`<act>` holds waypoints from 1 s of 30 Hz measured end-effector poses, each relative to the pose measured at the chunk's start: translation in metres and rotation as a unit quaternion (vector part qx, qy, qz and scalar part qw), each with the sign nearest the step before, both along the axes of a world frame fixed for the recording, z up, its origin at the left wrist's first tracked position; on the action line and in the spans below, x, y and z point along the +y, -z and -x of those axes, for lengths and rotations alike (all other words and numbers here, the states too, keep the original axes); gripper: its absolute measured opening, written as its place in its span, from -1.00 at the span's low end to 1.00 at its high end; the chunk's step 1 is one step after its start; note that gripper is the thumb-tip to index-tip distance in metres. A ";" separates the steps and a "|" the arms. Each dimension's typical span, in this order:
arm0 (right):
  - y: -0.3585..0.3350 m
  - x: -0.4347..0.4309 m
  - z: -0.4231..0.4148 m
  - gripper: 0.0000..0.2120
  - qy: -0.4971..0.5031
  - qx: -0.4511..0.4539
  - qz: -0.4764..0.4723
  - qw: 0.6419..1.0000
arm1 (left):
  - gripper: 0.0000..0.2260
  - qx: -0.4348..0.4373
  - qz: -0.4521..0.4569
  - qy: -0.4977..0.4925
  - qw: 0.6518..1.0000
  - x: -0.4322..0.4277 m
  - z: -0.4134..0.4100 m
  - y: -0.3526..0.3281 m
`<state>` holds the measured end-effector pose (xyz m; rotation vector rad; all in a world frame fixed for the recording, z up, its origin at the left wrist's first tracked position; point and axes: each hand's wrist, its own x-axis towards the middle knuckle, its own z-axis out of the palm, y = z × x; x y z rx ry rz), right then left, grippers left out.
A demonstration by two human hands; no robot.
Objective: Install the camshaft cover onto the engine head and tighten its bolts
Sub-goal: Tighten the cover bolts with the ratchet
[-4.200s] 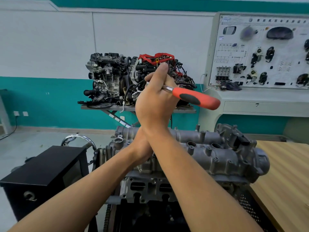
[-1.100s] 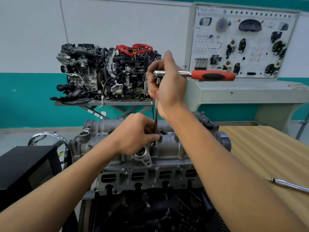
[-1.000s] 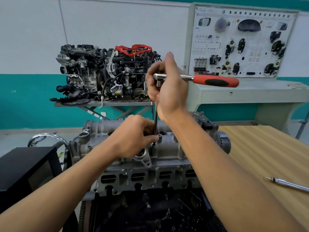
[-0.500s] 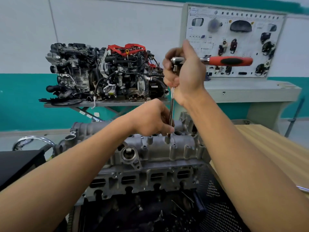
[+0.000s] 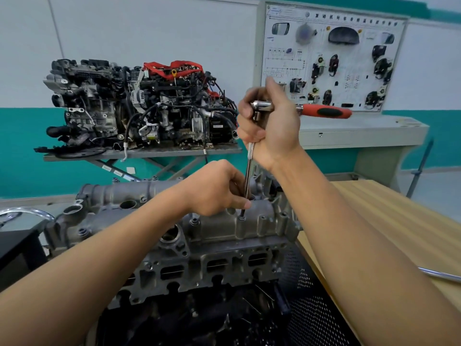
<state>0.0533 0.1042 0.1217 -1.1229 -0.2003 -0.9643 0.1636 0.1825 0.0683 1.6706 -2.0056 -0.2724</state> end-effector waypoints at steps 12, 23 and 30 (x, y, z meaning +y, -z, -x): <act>0.003 -0.016 0.005 -0.42 -0.118 -0.004 -0.076 0.990 | -0.91 0.008 -0.020 0.003 1.000 -0.003 -0.001 0.004; 0.008 0.027 -0.015 -0.48 0.268 -0.016 0.079 0.960 | -0.88 0.011 0.050 -0.021 0.998 0.005 0.000 0.022; 0.000 -0.015 -0.001 -0.31 -0.177 0.039 -0.078 0.980 | -0.90 0.017 0.065 -0.029 0.997 0.002 0.002 0.029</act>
